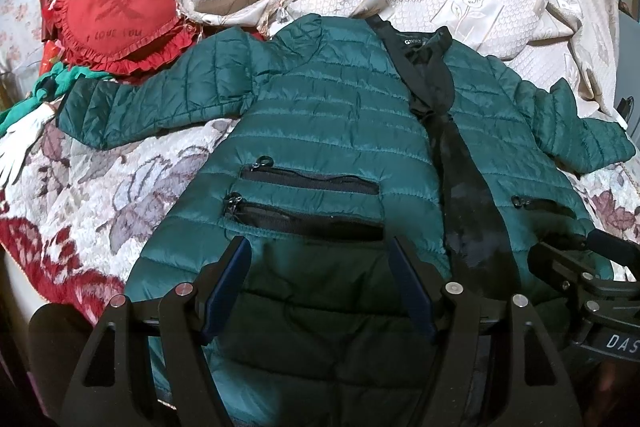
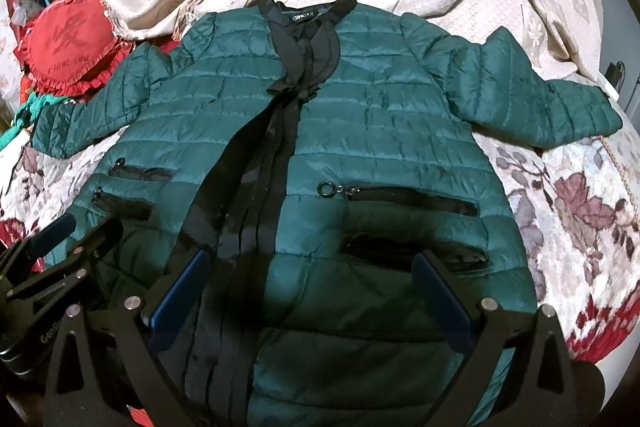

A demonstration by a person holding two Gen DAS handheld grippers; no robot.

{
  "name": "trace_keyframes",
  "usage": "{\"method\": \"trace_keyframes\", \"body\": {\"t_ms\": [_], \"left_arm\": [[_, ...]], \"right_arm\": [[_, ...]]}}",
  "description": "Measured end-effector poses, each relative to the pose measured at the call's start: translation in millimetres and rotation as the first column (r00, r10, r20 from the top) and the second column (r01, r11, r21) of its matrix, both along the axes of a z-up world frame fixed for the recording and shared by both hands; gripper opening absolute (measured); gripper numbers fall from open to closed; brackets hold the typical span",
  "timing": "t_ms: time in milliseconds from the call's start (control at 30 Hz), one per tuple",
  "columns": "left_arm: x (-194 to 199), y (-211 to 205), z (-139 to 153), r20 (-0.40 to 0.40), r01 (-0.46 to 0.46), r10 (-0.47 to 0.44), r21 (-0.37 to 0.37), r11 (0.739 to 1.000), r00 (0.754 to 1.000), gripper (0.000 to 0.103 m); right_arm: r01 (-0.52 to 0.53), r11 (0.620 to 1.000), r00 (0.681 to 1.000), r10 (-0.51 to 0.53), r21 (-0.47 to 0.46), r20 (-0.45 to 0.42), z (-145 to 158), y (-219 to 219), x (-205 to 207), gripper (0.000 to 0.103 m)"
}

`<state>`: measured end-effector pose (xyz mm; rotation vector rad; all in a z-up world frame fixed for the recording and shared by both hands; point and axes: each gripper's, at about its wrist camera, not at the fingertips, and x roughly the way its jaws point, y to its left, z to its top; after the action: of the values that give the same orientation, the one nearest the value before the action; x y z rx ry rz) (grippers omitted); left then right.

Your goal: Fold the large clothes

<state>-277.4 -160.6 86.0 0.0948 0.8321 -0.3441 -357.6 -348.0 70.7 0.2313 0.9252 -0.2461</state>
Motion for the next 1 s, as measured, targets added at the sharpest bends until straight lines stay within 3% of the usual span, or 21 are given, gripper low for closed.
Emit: {"method": "trace_keyframes", "body": {"t_ms": [100,667,1000], "left_arm": [[1.0,1.1,-1.3,-0.005,0.001,-0.001,0.002,1.000,1.000,0.054],[1.2,-1.5,-5.5,-0.015,0.000,0.000,0.011,1.000,1.000,0.054],[3.1,2.6,-9.5,-0.034,0.001,0.000,0.003,1.000,0.999,0.054]], "right_arm": [[0.005,1.000,0.999,-0.005,0.008,-0.042,0.2,-2.7,-0.4,0.103],[0.007,1.000,1.000,-0.007,-0.010,0.009,-0.7,-1.4,-0.1,0.103],[-0.011,0.999,1.000,0.010,0.040,0.020,-3.3,-4.8,-1.1,0.101]]}}
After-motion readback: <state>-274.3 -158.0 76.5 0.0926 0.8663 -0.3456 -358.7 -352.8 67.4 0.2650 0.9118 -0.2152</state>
